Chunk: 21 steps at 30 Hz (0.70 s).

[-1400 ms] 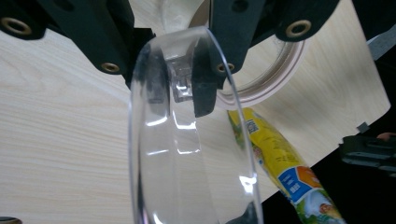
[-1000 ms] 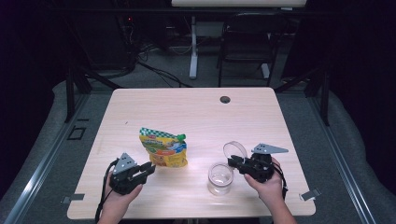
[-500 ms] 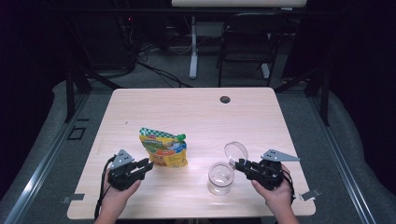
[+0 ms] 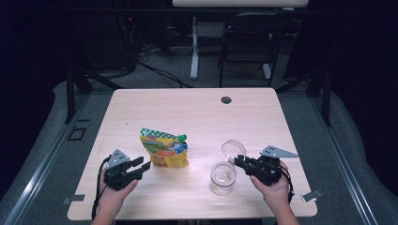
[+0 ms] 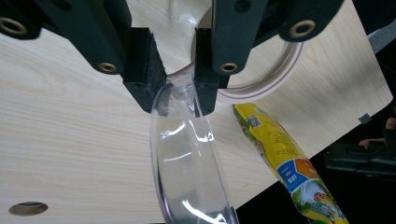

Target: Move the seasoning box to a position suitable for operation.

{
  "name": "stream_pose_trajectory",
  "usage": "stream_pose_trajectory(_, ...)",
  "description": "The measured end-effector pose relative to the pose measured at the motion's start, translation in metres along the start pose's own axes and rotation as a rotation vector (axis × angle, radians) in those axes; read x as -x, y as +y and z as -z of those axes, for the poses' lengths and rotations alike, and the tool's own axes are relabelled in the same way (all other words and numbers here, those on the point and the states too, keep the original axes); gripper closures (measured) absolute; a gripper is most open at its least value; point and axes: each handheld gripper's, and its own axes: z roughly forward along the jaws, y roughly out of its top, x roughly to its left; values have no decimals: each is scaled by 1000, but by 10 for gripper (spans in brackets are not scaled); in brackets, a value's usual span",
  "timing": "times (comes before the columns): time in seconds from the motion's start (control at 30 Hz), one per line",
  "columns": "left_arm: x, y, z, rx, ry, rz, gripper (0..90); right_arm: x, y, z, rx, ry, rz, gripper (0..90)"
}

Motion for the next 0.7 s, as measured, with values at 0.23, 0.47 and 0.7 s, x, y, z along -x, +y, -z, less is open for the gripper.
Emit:
stream_pose_trajectory(0.23,-7,1,1,5,-20,3,564,4,-4,5,13,6,-39,655)
stream_pose_trajectory(0.47,-15,4,-1,16,-43,-7,554,8,-7,16,11,-7,-26,616)
stream_pose_trajectory(0.7,-19,8,-2,26,-60,-33,506,3,-11,17,20,-18,8,600)
